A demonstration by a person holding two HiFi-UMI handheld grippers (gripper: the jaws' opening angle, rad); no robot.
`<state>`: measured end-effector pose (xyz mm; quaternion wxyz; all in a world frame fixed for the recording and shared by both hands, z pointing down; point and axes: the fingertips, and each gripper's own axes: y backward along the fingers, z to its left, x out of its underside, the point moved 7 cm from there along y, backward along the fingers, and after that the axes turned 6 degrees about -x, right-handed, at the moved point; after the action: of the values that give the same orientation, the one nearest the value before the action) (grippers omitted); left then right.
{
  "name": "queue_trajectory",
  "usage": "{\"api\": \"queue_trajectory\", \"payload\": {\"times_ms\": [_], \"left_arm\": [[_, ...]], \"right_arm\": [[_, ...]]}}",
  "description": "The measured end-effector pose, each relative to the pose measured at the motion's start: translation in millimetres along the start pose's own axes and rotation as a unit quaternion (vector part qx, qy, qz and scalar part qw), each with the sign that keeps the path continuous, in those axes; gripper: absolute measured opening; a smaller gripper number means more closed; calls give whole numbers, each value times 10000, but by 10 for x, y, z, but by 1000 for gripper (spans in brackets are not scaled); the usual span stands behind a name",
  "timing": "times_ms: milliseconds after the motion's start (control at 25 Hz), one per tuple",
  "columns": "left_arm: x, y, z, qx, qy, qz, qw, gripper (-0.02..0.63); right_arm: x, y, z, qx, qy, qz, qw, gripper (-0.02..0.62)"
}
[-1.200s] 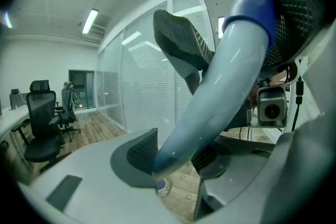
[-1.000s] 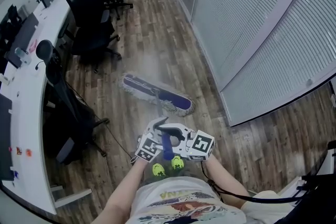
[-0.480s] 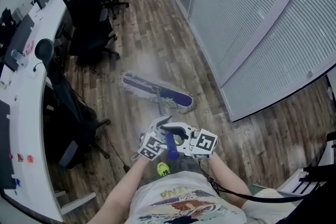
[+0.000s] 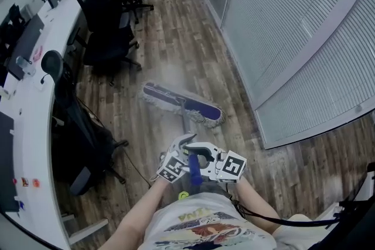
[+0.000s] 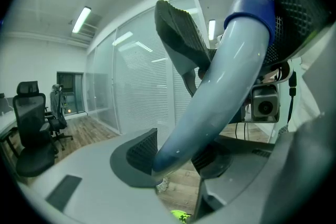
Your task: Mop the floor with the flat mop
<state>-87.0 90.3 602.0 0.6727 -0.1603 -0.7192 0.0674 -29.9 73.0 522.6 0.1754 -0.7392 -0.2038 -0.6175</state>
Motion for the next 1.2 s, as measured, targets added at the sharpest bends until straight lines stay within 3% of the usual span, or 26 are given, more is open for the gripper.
{"api": "queue_trajectory", "payload": {"times_ms": [200,400,600,1200], "left_arm": [[-142,-488,664,-47,18,67,10000,147],[-300,-1071,1322,-158,53,143,9998,147],[-434,-1602,1924,-244,-6,150,9996,147],[-458,-2159,3598,-450,350,-119,9983,149]], "right_arm": [[-192,7,-831,-228,306,-13,9993,244],[-382,98,-1708,-331,18,-17,9995,244],[-526,173,-2504,-426,96,9,9990,244],[-846,-472,-4135,-601,265,100,9978,244]]}}
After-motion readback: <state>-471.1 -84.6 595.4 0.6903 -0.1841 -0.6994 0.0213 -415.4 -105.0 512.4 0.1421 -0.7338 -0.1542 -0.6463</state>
